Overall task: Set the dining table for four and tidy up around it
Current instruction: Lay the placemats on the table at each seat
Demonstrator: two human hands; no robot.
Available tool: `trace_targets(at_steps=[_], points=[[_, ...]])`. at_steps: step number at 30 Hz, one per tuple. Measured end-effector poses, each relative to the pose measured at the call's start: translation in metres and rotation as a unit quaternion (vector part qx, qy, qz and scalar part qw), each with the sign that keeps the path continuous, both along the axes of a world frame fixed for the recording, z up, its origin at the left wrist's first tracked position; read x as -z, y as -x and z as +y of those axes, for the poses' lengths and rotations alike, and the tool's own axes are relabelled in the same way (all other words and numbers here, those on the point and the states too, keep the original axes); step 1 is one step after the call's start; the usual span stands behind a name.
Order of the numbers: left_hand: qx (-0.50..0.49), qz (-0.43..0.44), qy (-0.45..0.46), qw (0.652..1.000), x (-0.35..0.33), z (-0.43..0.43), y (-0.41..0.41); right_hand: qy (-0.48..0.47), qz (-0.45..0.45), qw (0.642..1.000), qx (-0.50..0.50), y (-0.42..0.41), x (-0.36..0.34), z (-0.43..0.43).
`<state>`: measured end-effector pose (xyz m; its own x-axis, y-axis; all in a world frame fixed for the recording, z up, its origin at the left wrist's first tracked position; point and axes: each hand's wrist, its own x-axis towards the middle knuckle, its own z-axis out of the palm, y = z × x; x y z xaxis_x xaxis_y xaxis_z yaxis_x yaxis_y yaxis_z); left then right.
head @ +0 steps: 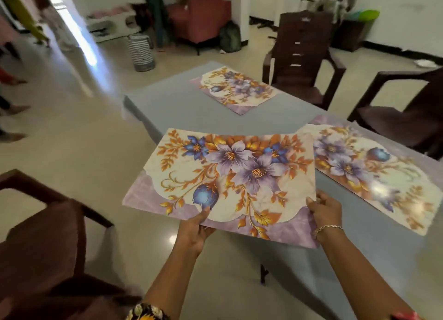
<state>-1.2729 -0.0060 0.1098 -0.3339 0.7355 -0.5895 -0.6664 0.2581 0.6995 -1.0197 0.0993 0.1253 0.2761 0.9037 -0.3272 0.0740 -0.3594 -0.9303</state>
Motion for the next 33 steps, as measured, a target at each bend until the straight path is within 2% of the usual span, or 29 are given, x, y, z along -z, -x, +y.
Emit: trace_targets(at_steps=[7, 13, 16, 19, 22, 25, 33], points=[[0.015, 0.007, -0.037, 0.999, -0.017, 0.049, 0.049, 0.005, 0.024, 0.989, 0.145, -0.002, -0.011, -0.017], [0.053, 0.070, -0.012, 0.996, -0.019, 0.109, 0.081, 0.029, 0.052, 0.971, 0.234, -0.022, -0.010, -0.023], [0.120, 0.120, 0.018, 0.985, -0.018, 0.143, 0.080, 0.045, 0.062, 0.963, 0.259, -0.036, 0.004, -0.021], [0.200, 0.179, 0.057, 0.962, -0.012, 0.167, 0.074, 0.064, 0.065, 0.955, 0.283, -0.049, 0.025, -0.027], [0.268, 0.202, 0.106, 0.936, 0.002, 0.184, 0.079, 0.085, 0.057, 0.949, 0.299, -0.056, 0.036, -0.032], [0.347, 0.232, 0.148, 0.896, 0.008, 0.198, 0.089, 0.094, 0.028, 0.950, 0.296, -0.059, 0.037, -0.030], [0.460, 0.384, 0.136, 0.788, -0.002, 0.251, 0.097, 0.121, -0.051, 0.948, 0.291, -0.042, 0.038, -0.037]])
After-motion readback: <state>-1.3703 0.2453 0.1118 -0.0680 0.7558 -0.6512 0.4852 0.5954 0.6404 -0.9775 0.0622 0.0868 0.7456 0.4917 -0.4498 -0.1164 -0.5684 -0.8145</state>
